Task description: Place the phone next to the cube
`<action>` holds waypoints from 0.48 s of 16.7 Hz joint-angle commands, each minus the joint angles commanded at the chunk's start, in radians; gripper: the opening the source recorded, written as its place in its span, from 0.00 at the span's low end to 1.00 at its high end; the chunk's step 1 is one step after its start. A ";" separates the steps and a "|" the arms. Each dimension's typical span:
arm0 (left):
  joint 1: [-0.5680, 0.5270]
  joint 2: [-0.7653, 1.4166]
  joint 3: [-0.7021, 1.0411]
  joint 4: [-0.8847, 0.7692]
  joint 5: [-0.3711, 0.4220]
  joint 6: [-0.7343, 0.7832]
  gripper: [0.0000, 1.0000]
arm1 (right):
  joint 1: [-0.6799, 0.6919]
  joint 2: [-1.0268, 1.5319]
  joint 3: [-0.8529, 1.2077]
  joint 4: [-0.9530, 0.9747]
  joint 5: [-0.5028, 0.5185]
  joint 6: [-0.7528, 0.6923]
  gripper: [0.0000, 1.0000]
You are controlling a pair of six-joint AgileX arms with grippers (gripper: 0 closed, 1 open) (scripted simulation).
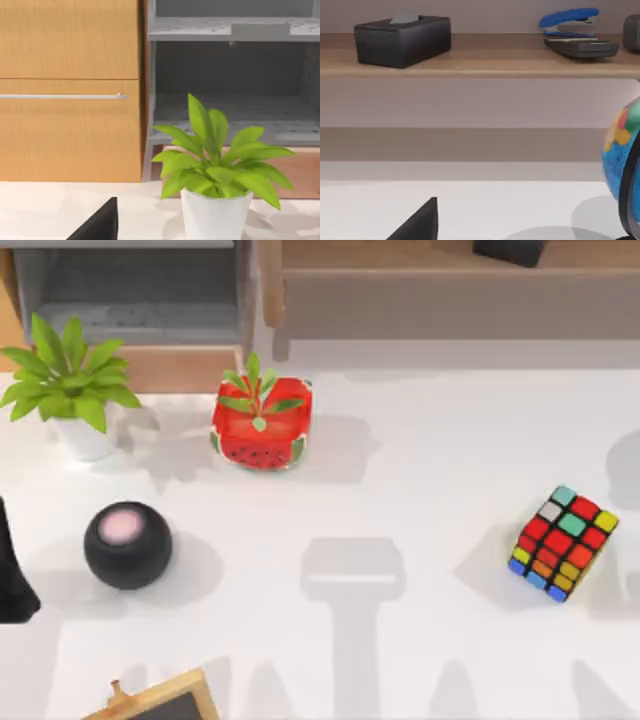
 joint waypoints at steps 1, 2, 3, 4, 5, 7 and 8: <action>0.000 0.000 0.000 0.000 0.000 0.000 1.00 | 0.000 0.000 0.000 0.000 0.000 0.000 1.00; 0.000 0.000 0.000 0.000 0.000 0.000 1.00 | 0.000 0.000 0.000 0.000 0.000 0.000 1.00; 0.004 0.010 0.009 -0.006 -0.001 0.004 1.00 | 0.000 0.000 0.000 0.000 0.000 0.000 1.00; 0.011 0.031 0.028 -0.019 -0.002 0.012 1.00 | 0.000 0.000 0.000 0.000 0.000 0.000 1.00; 0.022 0.062 0.055 -0.038 -0.003 0.024 1.00 | 0.000 0.000 0.000 0.000 0.000 0.000 1.00; 0.050 0.157 0.129 -0.090 -0.004 0.058 1.00 | 0.000 0.000 0.000 0.000 0.000 0.000 1.00; 0.067 0.221 0.176 -0.122 -0.004 0.080 1.00 | 0.000 0.000 0.000 0.000 0.000 0.000 1.00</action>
